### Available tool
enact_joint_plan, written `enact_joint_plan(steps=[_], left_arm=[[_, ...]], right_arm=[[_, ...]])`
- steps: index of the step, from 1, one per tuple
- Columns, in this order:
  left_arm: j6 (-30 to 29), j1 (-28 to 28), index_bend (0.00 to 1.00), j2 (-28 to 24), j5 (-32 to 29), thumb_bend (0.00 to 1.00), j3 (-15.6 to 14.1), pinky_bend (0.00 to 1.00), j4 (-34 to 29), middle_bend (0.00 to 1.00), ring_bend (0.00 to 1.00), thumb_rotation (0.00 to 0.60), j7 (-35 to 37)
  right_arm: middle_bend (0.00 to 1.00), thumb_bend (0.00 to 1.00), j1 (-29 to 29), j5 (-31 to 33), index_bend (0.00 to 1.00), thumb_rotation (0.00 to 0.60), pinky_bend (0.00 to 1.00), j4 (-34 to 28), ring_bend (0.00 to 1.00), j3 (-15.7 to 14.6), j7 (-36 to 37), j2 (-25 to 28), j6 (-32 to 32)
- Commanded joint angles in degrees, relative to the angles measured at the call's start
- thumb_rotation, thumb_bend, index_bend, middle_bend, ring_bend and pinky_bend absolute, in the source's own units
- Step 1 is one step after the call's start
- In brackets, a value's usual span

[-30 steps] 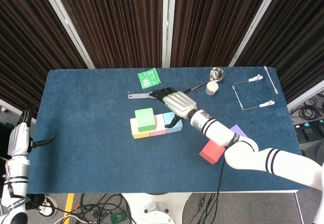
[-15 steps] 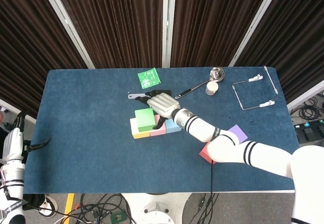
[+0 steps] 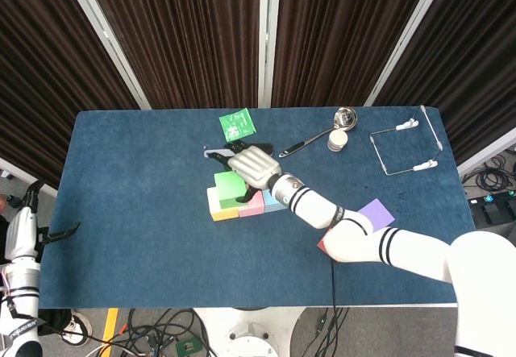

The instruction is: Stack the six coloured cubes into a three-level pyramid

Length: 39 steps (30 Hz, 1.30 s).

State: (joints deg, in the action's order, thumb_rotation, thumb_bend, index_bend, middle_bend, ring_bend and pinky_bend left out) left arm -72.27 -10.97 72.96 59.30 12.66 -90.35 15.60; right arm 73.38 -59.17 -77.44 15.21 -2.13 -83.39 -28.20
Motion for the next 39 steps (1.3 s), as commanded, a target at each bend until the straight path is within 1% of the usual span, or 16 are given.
enact_joint_plan(steps=[1,10,16,30,39], left_arm=[[0.5,0.1,0.04,0.0,-0.1,0.14,0.1,0.11,0.0,0.00,0.00,0.600,0.0],[2.1,0.4,0.04,-0.2,0.0,0.14,0.3,0.11,0.1,0.00,0.00,0.600,1.0],[3.1,0.2,0.04,0.0,-0.4,0.14,0.8,0.11,0.9,0.00,0.00,0.600,1.1],[4.8,-0.4,0.05,0.3,-0.9,0.14,1.7,0.11,2.0,0.00,0.00,0.600,0.8],[5.4,-0.6,0.05,-0.1,-0.8,0.14,1.9,0.11,1.9,0.00,0.00,0.600,0.5]], right_arm=[[0.33,0.09,0.1,0.0,0.00,0.600,0.00,0.2,0.00,-0.1,0.1,-0.2,-0.1],[0.37,0.10,-0.4,-1.0,0.00,0.600,0.00,-0.7,0.00,-0.2,0.9,0.6,-0.9],[0.37,0.10,-1.4,-3.8,0.00,0.600,0.00,-1.4,0.00,-0.4,1.4,1.5,-2.5],[0.36,0.10,-1.8,-6.3,0.00,0.600,0.00,-1.0,0.00,-0.6,4.1,1.2,-1.7],[0.36,0.10,-1.7,-6.6,0.00,0.600,0.00,-1.0,0.00,-0.6,4.3,0.7,-1.6]])
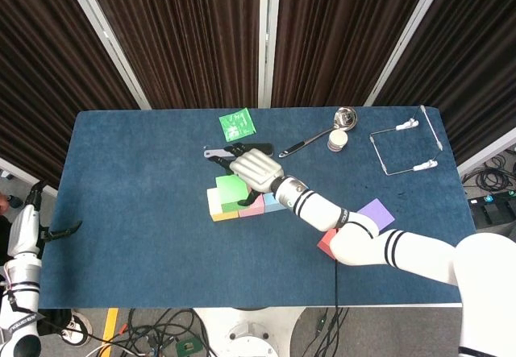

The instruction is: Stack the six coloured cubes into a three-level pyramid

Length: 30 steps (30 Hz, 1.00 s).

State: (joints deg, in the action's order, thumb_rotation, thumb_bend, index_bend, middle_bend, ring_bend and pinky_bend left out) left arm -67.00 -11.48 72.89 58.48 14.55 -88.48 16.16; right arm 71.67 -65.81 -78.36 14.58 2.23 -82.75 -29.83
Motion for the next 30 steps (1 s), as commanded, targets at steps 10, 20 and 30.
enact_joint_plan(steps=[10,20,30], left_arm=[[0.8,-0.3,0.05,0.0,0.1,0.14,0.1,0.11,0.2,0.00,0.00,0.600,-0.1],[1.2,-0.2,0.05,0.1,0.2,0.14,0.0,0.11,0.7,0.00,0.00,0.600,0.4],[1.6,-0.1,0.05,0.1,0.4,0.14,-0.2,0.11,0.9,0.00,0.00,0.600,0.6]], right_arm=[[0.35,0.10,0.2,1.0,0.00,0.600,0.00,-0.2,0.00,-0.4,-1.1,0.0,0.2],[0.18,0.10,0.6,2.1,0.00,0.600,0.00,-0.3,0.00,-0.6,-1.9,0.2,0.6],[0.13,0.09,0.8,3.4,0.00,0.600,0.00,-1.0,0.00,-1.0,-2.5,0.7,1.2]])
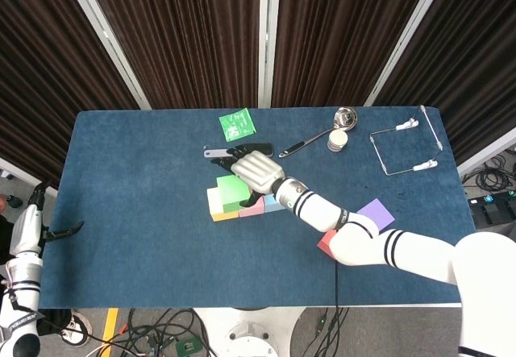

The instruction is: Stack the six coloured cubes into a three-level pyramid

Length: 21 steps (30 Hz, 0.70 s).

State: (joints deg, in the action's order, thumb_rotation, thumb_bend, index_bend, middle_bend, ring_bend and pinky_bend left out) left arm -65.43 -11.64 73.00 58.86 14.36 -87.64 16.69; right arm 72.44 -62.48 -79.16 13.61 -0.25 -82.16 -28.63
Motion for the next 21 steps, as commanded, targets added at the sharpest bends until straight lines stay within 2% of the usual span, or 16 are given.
enact_joint_plan(steps=[1,12,21], left_arm=[[0.1,0.0,0.05,0.0,0.0,0.14,0.0,0.11,0.0,0.00,0.00,0.600,0.0],[0.1,0.1,0.05,0.1,0.2,0.14,-0.1,0.11,0.1,0.00,0.00,0.600,0.1],[0.2,0.2,0.05,0.3,0.0,0.14,-0.1,0.11,0.4,0.00,0.00,0.600,0.1]], right_arm=[[0.12,0.09,0.0,0.1,0.00,0.600,0.00,-0.3,0.00,0.0,0.1,0.2,0.0],[0.10,0.06,-0.1,0.0,0.00,0.600,0.00,-1.6,0.00,0.2,0.9,1.3,0.6],[0.26,0.07,0.6,1.2,0.00,0.600,0.00,-0.2,0.00,-0.2,0.5,0.2,1.3]])
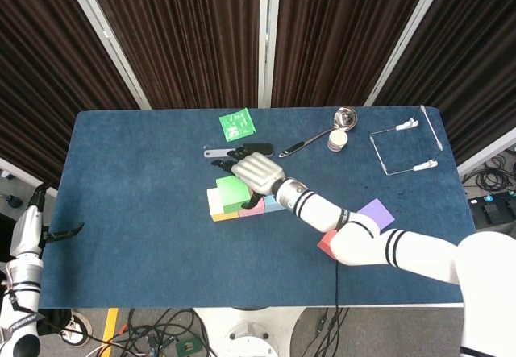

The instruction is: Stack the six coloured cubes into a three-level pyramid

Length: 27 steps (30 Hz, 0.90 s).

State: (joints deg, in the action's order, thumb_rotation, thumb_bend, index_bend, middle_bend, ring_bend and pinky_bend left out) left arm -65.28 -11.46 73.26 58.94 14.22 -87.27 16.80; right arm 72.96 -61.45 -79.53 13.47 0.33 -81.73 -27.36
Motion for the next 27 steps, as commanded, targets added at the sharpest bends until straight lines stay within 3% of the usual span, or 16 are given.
enact_joint_plan(steps=[1,11,27], left_arm=[[0.1,0.0,0.05,0.0,-0.1,0.14,0.0,0.11,0.1,0.00,0.00,0.600,0.1],[0.3,-0.1,0.05,0.1,0.2,0.14,0.0,0.11,0.3,0.00,0.00,0.600,0.3],[0.9,-0.1,0.05,-0.2,0.6,0.14,-0.4,0.11,0.2,0.00,0.00,0.600,0.1]], right_arm=[[0.28,0.07,0.2,0.2,0.00,0.600,0.00,0.3,0.00,0.0,-0.1,-0.3,0.0],[0.39,0.09,-0.1,0.2,0.00,0.600,0.00,0.3,0.00,0.2,-0.4,-0.4,-1.5],[0.40,0.10,-0.2,1.1,0.00,0.600,0.00,0.5,0.00,-0.4,-1.6,-0.9,-2.1]])
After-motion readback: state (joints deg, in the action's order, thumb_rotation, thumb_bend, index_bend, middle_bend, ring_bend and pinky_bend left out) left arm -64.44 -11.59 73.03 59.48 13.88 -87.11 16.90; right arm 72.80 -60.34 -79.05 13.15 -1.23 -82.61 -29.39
